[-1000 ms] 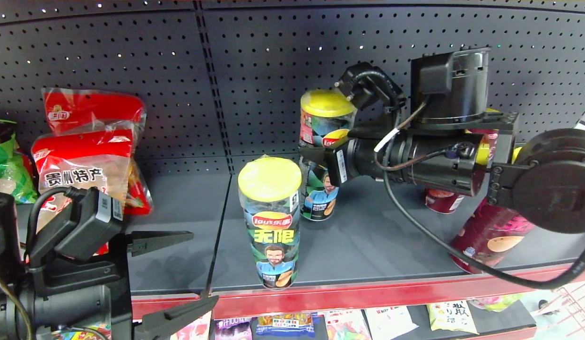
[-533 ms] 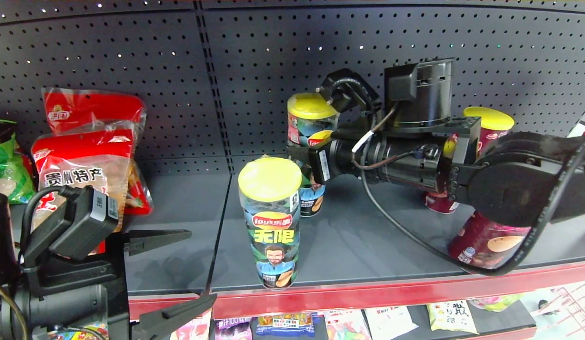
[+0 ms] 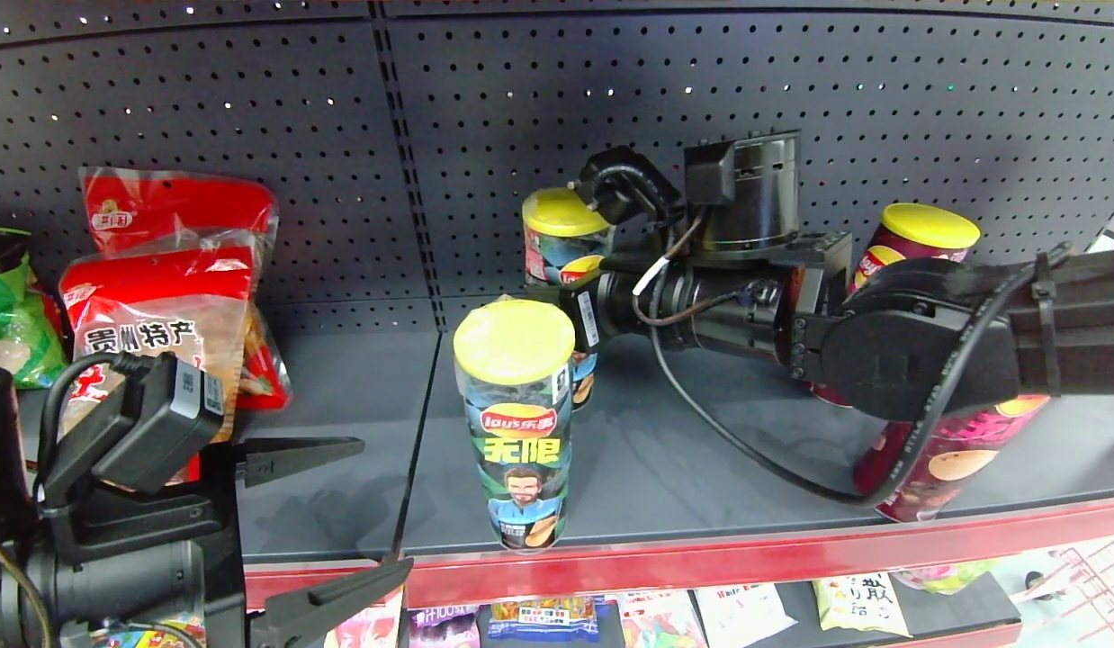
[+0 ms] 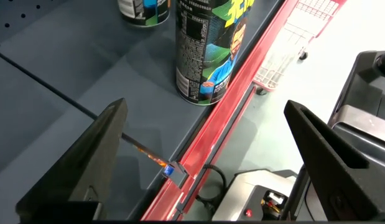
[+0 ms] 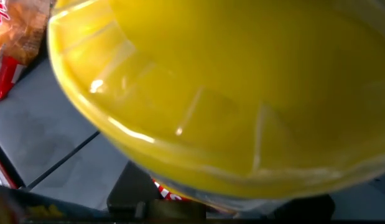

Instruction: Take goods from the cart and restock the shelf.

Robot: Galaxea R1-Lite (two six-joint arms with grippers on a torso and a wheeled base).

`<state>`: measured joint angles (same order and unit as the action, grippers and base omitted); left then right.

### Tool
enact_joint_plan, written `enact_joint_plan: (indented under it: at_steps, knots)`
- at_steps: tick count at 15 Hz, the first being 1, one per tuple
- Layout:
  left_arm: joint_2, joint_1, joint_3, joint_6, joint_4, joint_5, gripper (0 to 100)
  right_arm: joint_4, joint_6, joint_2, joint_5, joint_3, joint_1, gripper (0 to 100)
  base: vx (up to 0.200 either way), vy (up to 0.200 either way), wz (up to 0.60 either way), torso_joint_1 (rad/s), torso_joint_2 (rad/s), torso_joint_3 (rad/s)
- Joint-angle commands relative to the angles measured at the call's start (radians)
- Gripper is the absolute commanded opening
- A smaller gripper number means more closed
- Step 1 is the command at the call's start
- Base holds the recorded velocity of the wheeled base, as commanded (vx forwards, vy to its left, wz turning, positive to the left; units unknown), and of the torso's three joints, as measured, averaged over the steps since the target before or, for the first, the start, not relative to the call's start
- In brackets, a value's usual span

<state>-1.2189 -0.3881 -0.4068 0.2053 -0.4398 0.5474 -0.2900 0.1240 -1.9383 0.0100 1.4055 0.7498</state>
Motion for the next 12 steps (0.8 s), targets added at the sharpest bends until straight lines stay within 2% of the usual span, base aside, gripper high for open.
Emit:
enact_joint_plan:
  at_steps: [1,9,10,12]
  knots:
    - [-0.001,0.000,0.000,0.000,0.000,0.000,100,0.000,0.000,-0.022,-0.001,0.009,0.002,0,0.000,0.000,0.00,0.000,0.00,0.000]
    - [-0.002,0.000,0.002,-0.001,0.000,0.000,100,0.000,-0.003,-0.030,0.001,0.009,0.002,0,0.000,0.000,0.00,0.000,0.00,0.000]
    - [-0.002,0.000,0.002,-0.001,0.000,0.000,100,0.000,-0.003,-0.030,0.001,0.007,0.003,100,0.000,0.000,0.00,0.000,0.00,0.000]
    - [-0.002,0.000,0.002,-0.001,0.000,0.000,100,0.000,-0.004,-0.028,0.002,0.007,0.005,100,0.000,0.000,0.00,0.000,0.00,0.000]
